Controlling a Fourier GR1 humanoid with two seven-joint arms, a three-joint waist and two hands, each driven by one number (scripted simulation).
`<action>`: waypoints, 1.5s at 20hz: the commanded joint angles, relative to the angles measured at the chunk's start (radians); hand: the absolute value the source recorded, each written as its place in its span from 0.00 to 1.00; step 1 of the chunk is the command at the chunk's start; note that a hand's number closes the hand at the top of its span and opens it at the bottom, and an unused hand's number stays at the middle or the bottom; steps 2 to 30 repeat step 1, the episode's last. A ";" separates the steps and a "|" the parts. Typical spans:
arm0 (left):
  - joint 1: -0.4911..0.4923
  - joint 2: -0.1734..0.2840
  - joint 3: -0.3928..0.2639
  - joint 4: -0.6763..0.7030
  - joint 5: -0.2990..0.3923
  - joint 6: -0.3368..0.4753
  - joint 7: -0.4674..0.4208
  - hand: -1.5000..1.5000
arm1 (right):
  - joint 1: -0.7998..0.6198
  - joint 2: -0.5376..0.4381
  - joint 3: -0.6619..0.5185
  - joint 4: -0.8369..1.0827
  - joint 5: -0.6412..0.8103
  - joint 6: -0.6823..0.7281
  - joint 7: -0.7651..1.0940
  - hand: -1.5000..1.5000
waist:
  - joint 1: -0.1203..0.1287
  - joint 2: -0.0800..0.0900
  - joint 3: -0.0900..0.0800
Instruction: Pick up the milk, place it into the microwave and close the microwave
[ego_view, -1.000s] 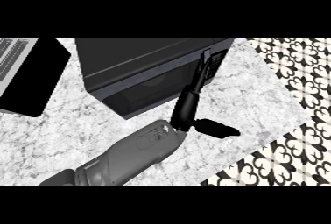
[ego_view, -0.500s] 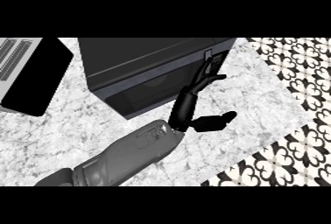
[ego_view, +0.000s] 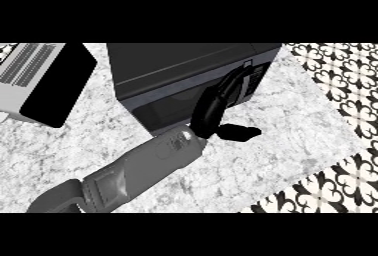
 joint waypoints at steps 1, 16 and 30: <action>-0.029 0.002 0.028 0.174 0.034 0.042 0.128 0.00 | 0.004 -0.013 -0.021 0.002 -0.009 -0.004 0.001 0.00 | 0.005 0.025 0.000; -0.029 0.002 0.028 0.174 0.034 0.042 0.128 0.00 | 0.004 -0.013 -0.021 0.002 -0.009 -0.004 0.001 0.00 | 0.005 0.025 0.000; -0.029 0.002 0.028 0.174 0.034 0.042 0.128 0.00 | 0.004 -0.013 -0.021 0.002 -0.009 -0.004 0.001 0.00 | 0.005 0.025 0.000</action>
